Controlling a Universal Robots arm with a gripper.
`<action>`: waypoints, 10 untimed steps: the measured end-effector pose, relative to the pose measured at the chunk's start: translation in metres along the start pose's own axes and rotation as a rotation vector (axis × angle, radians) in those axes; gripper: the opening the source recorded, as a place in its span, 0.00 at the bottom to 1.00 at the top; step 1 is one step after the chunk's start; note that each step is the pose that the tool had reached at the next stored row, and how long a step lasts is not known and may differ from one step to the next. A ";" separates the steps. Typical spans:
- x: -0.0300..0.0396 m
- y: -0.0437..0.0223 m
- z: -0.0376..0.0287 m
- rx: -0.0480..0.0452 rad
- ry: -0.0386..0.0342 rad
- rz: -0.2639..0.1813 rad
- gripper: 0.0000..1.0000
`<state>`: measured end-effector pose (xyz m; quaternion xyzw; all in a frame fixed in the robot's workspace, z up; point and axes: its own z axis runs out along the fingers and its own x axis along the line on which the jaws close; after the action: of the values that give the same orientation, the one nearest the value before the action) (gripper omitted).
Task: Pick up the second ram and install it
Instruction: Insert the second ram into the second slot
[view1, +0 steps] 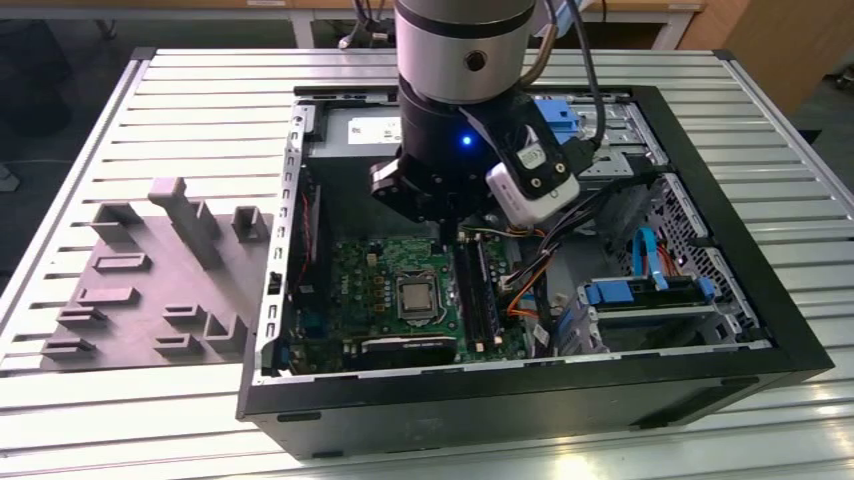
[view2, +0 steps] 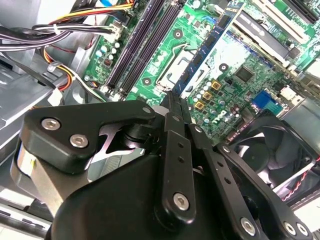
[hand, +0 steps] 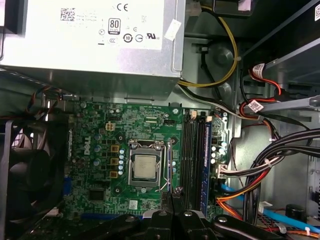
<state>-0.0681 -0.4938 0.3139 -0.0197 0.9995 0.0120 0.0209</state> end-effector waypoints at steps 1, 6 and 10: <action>-0.0003 0.0000 0.0001 0.0000 0.0000 0.000 0.11; -0.0008 -0.0001 0.0008 0.0000 0.0000 0.000 0.11; -0.0008 -0.0001 0.0011 0.0000 0.0000 0.000 0.11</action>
<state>-0.0672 -0.4938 0.3129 -0.0197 0.9995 0.0120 0.0209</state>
